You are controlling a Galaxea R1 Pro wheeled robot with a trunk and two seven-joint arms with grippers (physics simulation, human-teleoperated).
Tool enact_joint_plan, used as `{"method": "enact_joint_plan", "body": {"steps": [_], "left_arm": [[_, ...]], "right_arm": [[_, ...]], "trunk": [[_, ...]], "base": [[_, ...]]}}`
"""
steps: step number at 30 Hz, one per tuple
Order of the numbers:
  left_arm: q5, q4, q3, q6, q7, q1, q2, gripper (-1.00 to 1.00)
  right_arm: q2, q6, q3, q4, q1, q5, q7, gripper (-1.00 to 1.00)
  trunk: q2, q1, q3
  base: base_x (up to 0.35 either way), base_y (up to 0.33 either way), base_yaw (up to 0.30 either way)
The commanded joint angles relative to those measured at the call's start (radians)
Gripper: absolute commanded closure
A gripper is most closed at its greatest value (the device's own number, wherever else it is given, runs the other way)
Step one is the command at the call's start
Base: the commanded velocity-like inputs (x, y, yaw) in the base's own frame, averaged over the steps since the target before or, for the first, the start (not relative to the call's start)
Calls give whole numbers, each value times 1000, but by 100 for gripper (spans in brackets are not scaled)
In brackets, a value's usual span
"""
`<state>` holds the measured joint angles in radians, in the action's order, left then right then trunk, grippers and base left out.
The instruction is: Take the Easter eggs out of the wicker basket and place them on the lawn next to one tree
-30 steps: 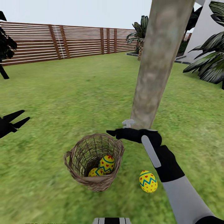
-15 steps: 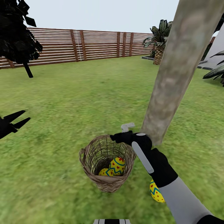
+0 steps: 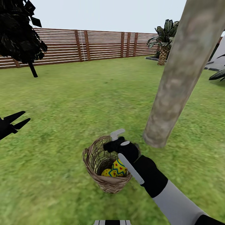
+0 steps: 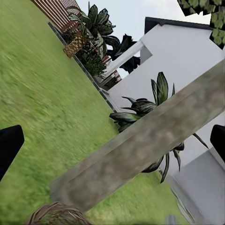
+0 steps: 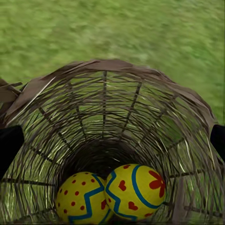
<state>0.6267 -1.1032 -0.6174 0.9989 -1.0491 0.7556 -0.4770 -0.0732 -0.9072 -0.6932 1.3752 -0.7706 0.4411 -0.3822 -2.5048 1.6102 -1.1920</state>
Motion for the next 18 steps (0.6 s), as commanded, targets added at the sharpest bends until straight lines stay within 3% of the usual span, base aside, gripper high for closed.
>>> {"method": "enact_joint_plan", "body": {"steps": [1, 5, 8, 18], "left_arm": [[-1, 1, -1, 4, -3, 1, 0, -100], [-1, 1, -1, 4, -3, 1, 0, -100], [-1, 1, -1, 4, -3, 1, 0, -100], [-1, 2, -1, 4, -3, 1, 0, -100]], "right_arm": [[-9, -17, -4, -7, -1, 11, -26, -100], [-41, -64, -7, -58, -1, 15, -68, -100], [-49, -69, -7, -102, -1, 15, -72, -100], [-51, -70, -6, -124, -1, 14, -68, -100]], "trunk": [[0, 0, -1], [0, 0, -1], [0, 0, -1], [0, 0, -1]], "base": [[0, 0, 0], [0, 0, 0], [0, 0, 0], [0, 0, 0]]}}
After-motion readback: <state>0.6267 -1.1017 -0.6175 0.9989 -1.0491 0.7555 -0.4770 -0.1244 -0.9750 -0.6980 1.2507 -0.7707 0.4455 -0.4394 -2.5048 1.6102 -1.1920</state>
